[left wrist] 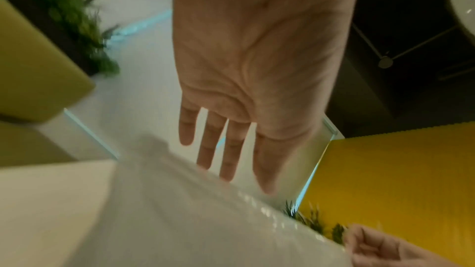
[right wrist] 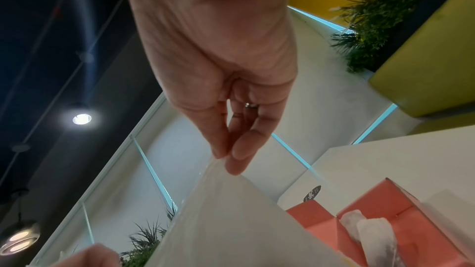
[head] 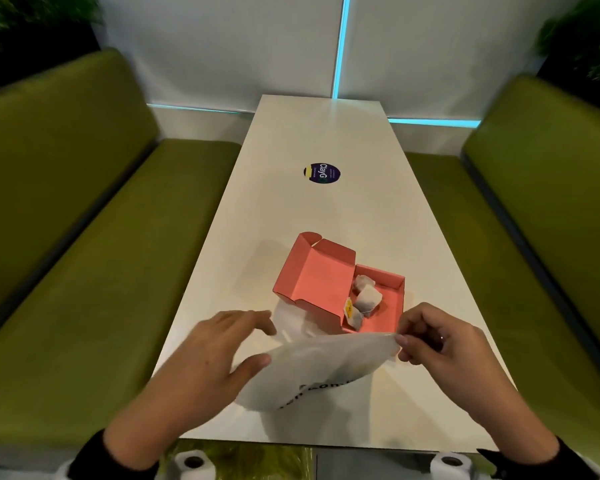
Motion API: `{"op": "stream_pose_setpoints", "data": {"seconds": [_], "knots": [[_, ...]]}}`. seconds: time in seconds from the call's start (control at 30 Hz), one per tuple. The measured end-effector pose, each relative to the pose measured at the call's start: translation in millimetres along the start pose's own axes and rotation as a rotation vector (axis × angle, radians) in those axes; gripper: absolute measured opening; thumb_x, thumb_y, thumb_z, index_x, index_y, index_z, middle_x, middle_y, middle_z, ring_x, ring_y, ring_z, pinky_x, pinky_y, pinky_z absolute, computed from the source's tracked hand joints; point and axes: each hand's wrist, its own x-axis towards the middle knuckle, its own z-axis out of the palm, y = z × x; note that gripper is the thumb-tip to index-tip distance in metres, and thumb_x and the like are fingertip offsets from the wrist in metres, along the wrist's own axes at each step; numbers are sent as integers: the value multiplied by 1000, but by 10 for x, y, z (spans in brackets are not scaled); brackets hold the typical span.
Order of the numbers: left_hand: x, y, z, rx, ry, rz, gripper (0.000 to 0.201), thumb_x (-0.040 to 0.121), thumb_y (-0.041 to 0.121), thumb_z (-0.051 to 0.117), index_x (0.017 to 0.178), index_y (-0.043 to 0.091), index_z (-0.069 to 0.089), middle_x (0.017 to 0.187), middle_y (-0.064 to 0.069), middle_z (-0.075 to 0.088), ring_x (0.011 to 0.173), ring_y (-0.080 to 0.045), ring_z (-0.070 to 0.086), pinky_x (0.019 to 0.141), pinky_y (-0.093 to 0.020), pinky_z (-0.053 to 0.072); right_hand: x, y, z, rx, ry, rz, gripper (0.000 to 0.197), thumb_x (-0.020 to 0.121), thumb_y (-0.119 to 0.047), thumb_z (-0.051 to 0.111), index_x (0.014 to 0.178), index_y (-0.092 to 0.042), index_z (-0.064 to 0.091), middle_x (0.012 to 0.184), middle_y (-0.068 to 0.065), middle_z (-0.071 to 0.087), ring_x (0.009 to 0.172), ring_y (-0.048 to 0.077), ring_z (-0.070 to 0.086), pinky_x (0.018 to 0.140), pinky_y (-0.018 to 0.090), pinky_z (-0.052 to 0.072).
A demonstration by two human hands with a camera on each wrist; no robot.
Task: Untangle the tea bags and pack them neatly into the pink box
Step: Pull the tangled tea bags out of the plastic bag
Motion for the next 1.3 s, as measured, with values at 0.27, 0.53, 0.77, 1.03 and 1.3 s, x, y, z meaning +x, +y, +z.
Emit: {"op": "stream_pose_setpoints", "data": {"seconds": [0.27,0.53,0.77,1.03,1.3], "knots": [[180,-89,192,-115,47,44,34,81,1,57,77,33,68,71,21,57,74,3,52,65,-10,41,12,25,-26,-25,29,5,25,81,5,64,70,-17,60,63,3,64,57,17,60,56,15,47],[130,11,216,-141,-103,42,28,89,23,59,78,43,44,96,20,59,86,3,51,69,-13,44,42,49,-41,-8,77,14,23,81,5,64,71,-16,60,62,6,61,52,10,58,55,17,47],[191,48,195,-304,-27,-65,35,71,17,81,58,40,58,71,33,58,73,3,53,62,-7,40,2,30,-1,-323,68,-251,44,77,-6,71,94,-41,50,102,-19,49,90,0,52,72,7,40],[224,91,276,-288,21,32,28,85,6,65,101,28,74,83,24,54,78,6,54,65,-4,38,-122,-192,582,-883,-413,-622,31,60,-18,80,85,-22,62,84,-5,62,71,14,57,58,23,45],[125,120,387,128,-82,83,104,40,4,87,133,28,47,111,12,42,55,-1,34,35,-4,8,-154,-355,810,-909,-563,-218,32,89,2,40,119,-7,46,117,15,55,104,34,53,64,34,30]]}}
